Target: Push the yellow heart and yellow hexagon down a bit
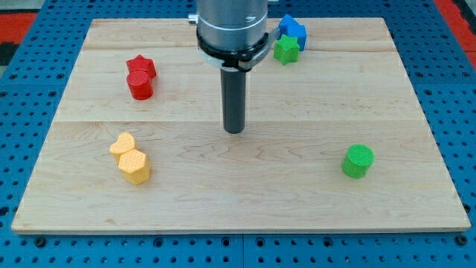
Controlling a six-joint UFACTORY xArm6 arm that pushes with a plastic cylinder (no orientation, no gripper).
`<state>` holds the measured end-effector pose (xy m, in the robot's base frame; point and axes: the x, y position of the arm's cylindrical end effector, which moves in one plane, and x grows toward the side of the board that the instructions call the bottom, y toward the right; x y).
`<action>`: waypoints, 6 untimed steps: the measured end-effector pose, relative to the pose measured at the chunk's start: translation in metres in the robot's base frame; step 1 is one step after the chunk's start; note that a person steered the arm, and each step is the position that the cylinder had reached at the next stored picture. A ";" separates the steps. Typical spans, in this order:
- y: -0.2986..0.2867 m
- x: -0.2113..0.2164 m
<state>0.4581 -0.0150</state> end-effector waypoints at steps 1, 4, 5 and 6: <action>-0.040 0.000; -0.148 0.018; -0.150 0.038; -0.158 0.039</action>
